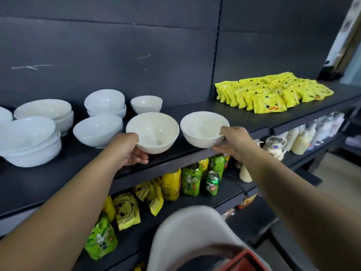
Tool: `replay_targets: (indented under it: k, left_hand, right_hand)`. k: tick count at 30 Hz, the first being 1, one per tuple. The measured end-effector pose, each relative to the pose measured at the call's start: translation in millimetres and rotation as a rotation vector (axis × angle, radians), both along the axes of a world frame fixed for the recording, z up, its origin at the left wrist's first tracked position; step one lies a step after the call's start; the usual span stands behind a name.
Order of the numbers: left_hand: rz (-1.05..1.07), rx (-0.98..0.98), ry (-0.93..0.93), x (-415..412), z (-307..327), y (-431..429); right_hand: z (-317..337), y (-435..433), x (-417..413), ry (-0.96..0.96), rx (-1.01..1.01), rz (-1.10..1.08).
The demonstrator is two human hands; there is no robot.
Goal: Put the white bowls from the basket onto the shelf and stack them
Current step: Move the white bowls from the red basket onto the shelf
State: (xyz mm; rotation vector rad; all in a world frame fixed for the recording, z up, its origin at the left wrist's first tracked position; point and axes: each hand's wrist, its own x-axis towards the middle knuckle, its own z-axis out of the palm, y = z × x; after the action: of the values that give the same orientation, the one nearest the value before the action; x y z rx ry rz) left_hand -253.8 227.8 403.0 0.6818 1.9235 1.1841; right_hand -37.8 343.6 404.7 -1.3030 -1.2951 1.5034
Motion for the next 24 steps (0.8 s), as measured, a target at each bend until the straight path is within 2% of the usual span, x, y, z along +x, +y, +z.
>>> replay_targets:
  k: [6,11,17,20,24]
  left_hand:
    - [0.117,0.02,-0.057,-0.5,-4.8,37.3]
    - [0.171,0.059,-0.176,-5.8,-3.3,54.8]
    - [0.221,0.144,-0.303,-6.2,-6.5,63.5]
    - [0.236,0.21,-0.375,-4.0,-12.5,62.7]
    - [0.236,0.306,-0.323,7.0,-22.6,46.4]
  right_hand:
    - [-10.6,62.5,-36.0,-0.027,-0.044,0.025]
    - [-19.6,85.9,-57.7,0.035,-0.102,0.019]
    - [-20.3,84.6,-76.6,0.15,-0.141,0.046]
    - [-22.9,76.3,-76.2,0.145,-0.138,0.041]
    - [-25.8,53.8,-57.3,0.113,-0.071,0.058]
